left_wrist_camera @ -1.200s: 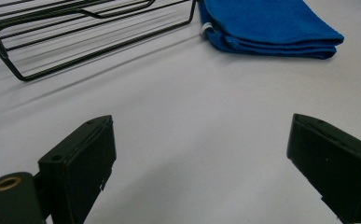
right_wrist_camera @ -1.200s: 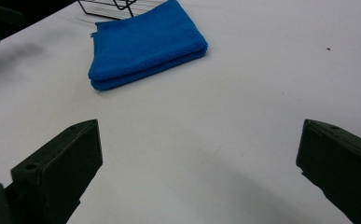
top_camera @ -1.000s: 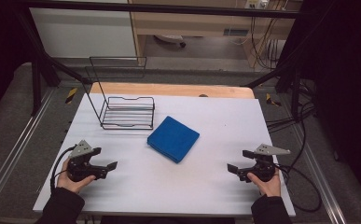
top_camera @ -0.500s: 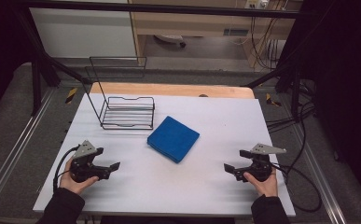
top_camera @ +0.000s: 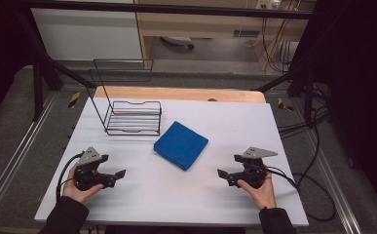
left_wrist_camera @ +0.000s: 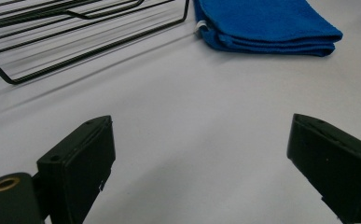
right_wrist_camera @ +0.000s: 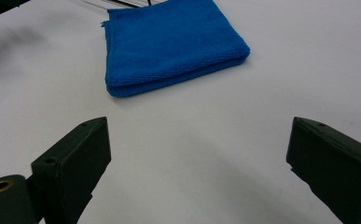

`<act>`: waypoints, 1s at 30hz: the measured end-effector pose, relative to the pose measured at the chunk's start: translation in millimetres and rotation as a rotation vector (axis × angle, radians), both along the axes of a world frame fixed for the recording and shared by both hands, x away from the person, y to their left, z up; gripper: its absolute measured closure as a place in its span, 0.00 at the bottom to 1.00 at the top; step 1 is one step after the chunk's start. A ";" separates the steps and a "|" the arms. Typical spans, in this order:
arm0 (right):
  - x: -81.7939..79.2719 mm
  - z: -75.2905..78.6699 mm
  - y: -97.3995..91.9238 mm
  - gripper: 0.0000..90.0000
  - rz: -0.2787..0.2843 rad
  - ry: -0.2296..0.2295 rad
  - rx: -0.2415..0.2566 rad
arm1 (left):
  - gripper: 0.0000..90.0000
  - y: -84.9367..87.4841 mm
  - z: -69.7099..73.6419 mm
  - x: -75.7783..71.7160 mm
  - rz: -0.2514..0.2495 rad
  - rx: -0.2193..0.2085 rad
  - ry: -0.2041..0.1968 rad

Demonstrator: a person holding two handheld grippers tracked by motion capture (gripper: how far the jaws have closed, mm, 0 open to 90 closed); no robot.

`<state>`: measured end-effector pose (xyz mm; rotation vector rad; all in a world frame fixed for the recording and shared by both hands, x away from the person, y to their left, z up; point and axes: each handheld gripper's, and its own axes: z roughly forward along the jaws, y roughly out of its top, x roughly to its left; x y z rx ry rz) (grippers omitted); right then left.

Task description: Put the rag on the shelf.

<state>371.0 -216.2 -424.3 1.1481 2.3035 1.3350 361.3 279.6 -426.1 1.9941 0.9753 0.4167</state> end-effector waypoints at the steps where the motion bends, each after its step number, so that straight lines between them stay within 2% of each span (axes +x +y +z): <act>1: 0.9 0.0 3.6 0.08 0.001 0.003 -0.005 | 0.09 0.1 0.1 -0.1 0.000 -0.001 -0.001; 11: 9.9 1.9 34.2 0.11 0.008 -0.003 -0.020 | 0.09 1.0 -0.6 0.3 0.004 -0.001 0.001; 14: 12.4 1.7 43.7 0.14 0.028 0.004 -0.041 | 0.09 1.1 -0.8 0.4 0.002 0.002 0.002; 16: 13.6 2.1 50.7 0.17 0.038 0.012 -0.028 | 0.09 1.1 -0.8 0.5 0.002 0.002 0.002; 20: 18.1 2.3 66.8 0.20 0.061 0.020 -0.032 | 0.09 1.5 -0.8 0.3 0.004 0.003 0.002; 25: 24.6 -0.3 87.7 0.25 0.088 0.016 -0.073 | 0.10 1.9 -1.0 0.2 0.002 0.005 0.004; 30: 28.9 -4.7 104.3 0.33 0.118 0.007 -0.109 | 0.10 1.8 -1.2 0.4 0.004 0.004 0.004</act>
